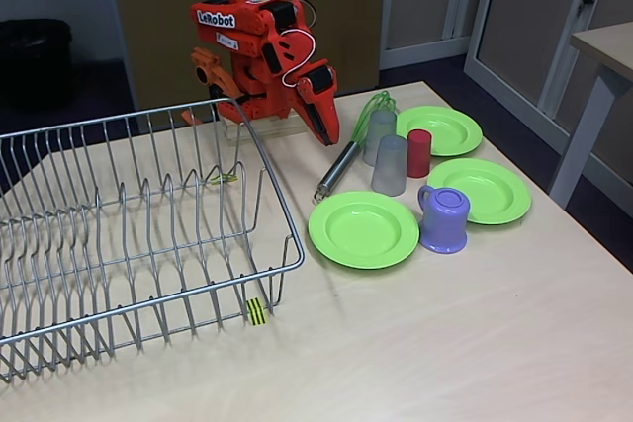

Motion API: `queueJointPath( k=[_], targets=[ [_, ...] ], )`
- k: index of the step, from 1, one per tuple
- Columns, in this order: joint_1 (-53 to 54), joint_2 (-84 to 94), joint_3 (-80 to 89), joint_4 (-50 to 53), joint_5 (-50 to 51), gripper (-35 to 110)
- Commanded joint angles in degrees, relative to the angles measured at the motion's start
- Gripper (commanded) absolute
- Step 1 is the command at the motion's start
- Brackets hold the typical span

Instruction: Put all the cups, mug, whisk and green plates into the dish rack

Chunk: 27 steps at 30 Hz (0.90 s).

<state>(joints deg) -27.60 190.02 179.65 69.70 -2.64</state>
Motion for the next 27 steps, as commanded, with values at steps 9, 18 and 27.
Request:
queueJointPath(
  k=[9,18,27],
  targets=[
    [-1.3,0.6,0.4,-0.1,-0.7,0],
    [-7.8,1.4,0.4,0.4,4.7,0],
    [-12.9,4.8,-2.4,-5.1,19.5,0]
  ],
)
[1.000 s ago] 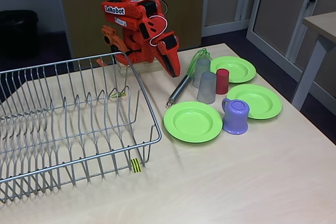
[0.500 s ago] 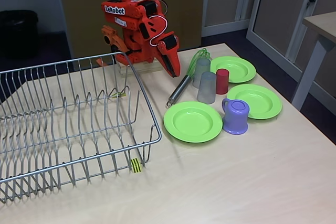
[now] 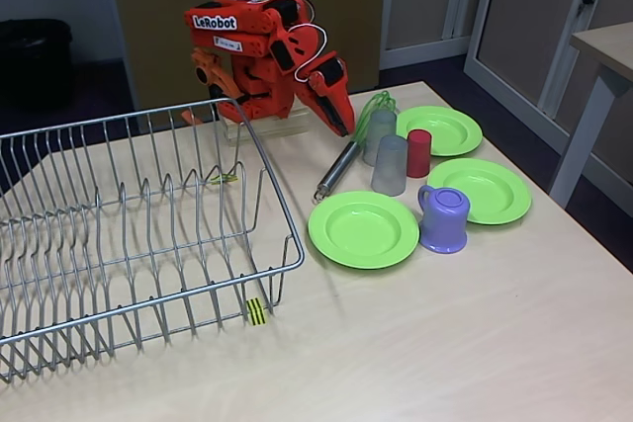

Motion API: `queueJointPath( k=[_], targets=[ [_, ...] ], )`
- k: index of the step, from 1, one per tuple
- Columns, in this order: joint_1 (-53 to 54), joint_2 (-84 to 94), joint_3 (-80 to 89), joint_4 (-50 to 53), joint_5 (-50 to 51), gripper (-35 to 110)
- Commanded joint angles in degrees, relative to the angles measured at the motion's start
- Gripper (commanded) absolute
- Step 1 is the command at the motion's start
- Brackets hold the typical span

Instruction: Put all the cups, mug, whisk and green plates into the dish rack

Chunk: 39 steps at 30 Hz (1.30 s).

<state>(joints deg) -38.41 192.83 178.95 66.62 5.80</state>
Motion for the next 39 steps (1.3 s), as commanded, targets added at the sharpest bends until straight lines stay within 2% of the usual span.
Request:
queueJointPath(
  k=[1,6,9,11,15,22,27,33,39],
  targets=[
    [-2.0,1.9,-2.1,-3.5,14.5,0],
    [1.2,-4.7,-13.2,-3.1,12.0,0],
    [1.9,-16.1,-23.4,-3.0,12.2,0],
    [1.8,-24.0,-30.4,-2.6,12.9,7],
    [1.9,-41.2,-43.1,-3.3,12.9,0],
    [2.6,-68.6,-61.9,-4.4,17.8,3],
    [1.5,-89.9,-78.3,-5.8,16.7,29],
    [3.0,-111.2,-99.8,3.4,26.7,40],
    [3.0,-123.0,-109.4,7.0,38.1,46]
  ],
)
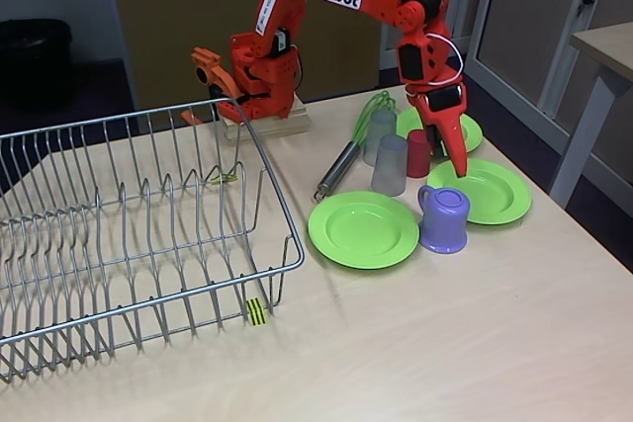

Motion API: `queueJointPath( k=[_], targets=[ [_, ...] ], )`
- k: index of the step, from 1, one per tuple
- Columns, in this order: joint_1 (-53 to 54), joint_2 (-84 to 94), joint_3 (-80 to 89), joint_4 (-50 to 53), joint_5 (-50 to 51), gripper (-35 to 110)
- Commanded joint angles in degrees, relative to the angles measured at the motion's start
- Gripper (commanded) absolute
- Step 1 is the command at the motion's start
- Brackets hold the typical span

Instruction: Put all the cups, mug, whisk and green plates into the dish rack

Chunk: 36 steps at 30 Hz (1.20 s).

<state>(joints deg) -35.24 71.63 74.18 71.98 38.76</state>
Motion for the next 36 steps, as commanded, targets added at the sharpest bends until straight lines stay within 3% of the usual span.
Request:
queueJointPath(
  k=[1,13,25,31,36],
  targets=[
    [-0.4,-3.1,-5.3,1.7,7.1,46],
    [-2.7,-15.6,-15.8,0.4,22.3,47],
    [-1.9,-23.4,-19.8,-4.3,21.6,42],
    [-1.4,-23.8,-20.0,-3.7,19.3,22],
    [-1.0,-22.3,-20.3,-0.5,17.5,18]
  ],
)
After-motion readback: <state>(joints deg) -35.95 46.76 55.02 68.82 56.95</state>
